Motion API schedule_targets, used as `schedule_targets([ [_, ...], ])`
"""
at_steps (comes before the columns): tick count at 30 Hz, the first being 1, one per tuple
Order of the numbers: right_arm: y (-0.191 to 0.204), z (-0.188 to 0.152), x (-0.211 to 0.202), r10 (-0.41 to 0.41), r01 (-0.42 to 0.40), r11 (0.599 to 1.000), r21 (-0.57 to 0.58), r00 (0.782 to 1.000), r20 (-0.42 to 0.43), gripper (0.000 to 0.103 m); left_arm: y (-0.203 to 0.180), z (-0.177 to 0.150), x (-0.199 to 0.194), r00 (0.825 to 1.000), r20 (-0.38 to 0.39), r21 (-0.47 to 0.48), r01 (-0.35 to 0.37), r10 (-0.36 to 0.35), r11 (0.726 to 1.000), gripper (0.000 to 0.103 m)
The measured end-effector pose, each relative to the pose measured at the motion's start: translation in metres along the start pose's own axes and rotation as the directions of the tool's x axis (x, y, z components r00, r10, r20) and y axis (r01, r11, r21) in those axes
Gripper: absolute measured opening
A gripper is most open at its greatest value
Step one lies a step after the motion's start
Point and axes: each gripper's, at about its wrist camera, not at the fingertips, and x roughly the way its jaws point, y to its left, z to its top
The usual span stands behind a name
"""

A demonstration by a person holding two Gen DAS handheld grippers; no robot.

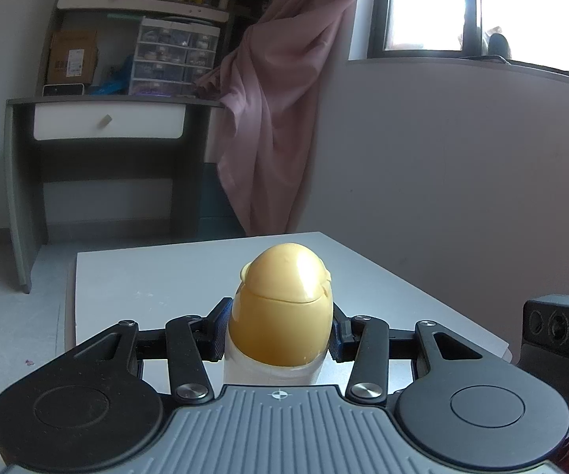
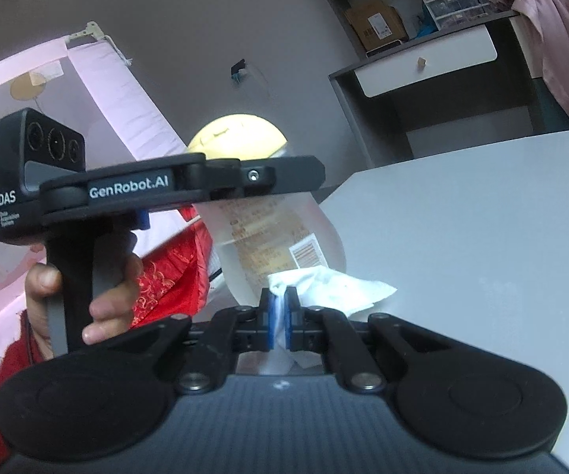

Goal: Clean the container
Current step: 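Keep rubbing the tissue over the bottle's label with the right gripper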

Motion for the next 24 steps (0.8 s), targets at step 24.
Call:
schedule_targets([
  [24, 0.027, 0.009, -0.003, 0.068, -0.063, 0.995, -0.071, 0.995, 0.068, 0.005, -0.001, -0.001, 0.0, 1.0, 0.0, -0.001, 0.0, 0.0, 1.0, 0.047],
])
